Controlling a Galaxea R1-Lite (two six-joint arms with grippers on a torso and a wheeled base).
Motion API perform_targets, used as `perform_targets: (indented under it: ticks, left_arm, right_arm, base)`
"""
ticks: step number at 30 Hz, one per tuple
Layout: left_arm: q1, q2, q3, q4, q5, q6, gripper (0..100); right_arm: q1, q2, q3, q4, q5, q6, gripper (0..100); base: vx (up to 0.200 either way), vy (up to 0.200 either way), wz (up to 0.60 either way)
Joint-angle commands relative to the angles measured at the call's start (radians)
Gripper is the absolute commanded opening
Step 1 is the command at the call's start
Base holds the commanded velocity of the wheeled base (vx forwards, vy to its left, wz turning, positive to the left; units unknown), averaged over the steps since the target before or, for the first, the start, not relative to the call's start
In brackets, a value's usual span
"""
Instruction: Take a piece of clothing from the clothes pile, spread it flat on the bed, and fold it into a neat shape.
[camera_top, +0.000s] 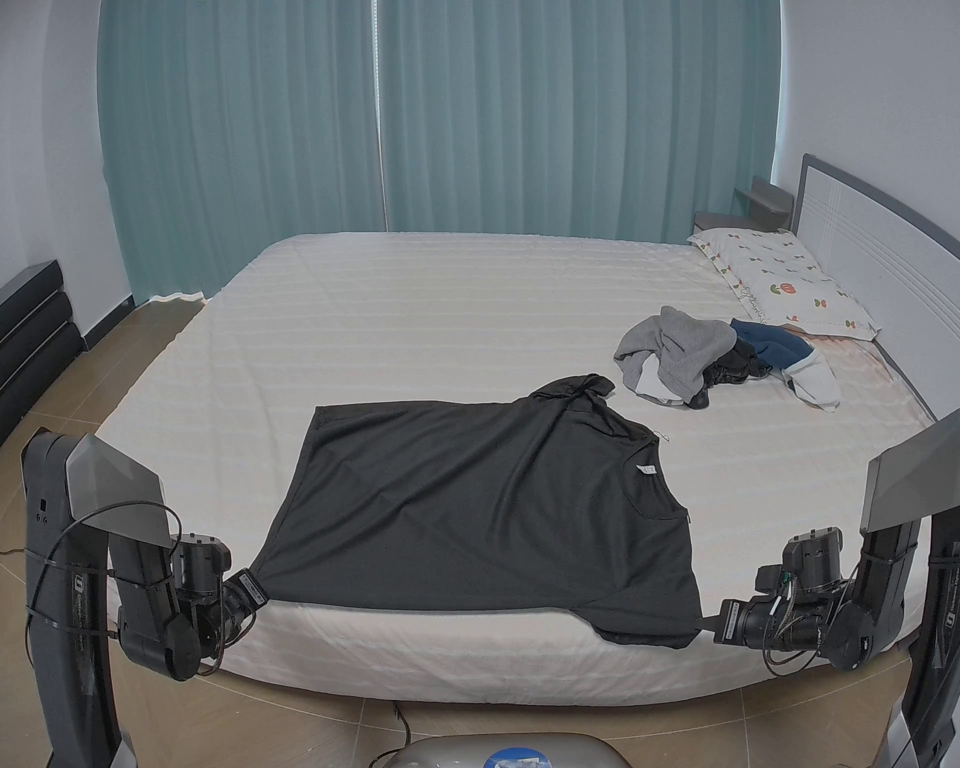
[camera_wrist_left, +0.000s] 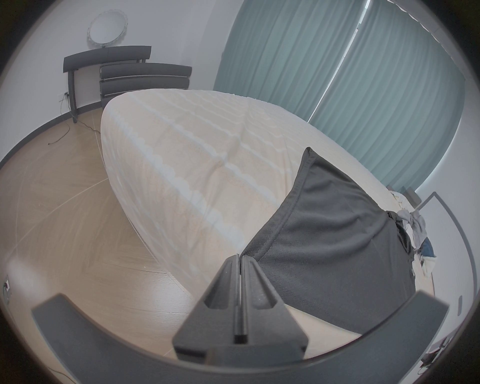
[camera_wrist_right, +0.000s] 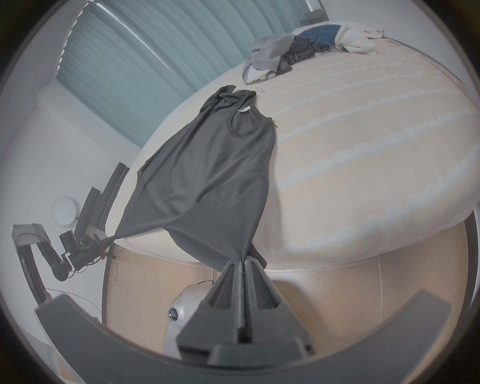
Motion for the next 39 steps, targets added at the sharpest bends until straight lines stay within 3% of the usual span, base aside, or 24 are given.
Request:
perform_targets:
  ticks: [1,7,14,24,25,27,28,33,39]
  left_arm:
    - [-0.001,-0.004,0.029,-0.001,0.002,0.025,0]
    - [-0.002,-0.001,0.056,-0.001,0.007,0.079,0]
    - [-0.005,0.005,0.079,-0.001,0.014,0.113,0]
    - [-0.022,0.013,0.078,-0.001,0.014,0.105,0]
    - [-0.028,0.013,0.079,-0.001,0.011,0.105,100]
    - [-0.036,0.014,0.081,-0.001,0.010,0.103,100]
    - [-0.041,0.014,0.081,-0.001,0.008,0.102,100]
    - [-0.044,0.016,0.079,-0.001,0.008,0.102,100]
    - [-0.062,-0.012,0.079,-0.028,0.016,0.091,100]
  right_arm:
    - [0.026,0.085,0.097,-0.105,-0.008,-0.010,0]
    - [0.023,0.094,0.155,-0.153,-0.009,-0.044,0]
    - [0.020,0.143,0.145,-0.189,-0.061,-0.047,0]
    - [0.009,0.170,0.145,-0.261,-0.063,-0.047,0]
    - [0.009,0.170,0.140,-0.266,-0.063,-0.047,0]
    - [0.009,0.172,0.132,-0.266,-0.061,-0.042,0]
    - [0.009,0.170,0.125,-0.266,-0.061,-0.036,100]
    - [0.002,0.167,0.115,-0.268,-0.060,-0.027,100]
    - [-0.034,0.166,0.071,-0.288,-0.012,0.118,100]
  base:
    - [0.000,0.000,0.00]
    - [0.000,0.000,0.00]
    - [0.000,0.000,0.00]
    - [0.000,0.000,0.00]
    - [0.000,0.000,0.00]
    - [0.000,0.000,0.00]
    - [0.000,0.000,0.00]
    - [0.000,0.000,0.00]
    - [0.000,0.000,0.00]
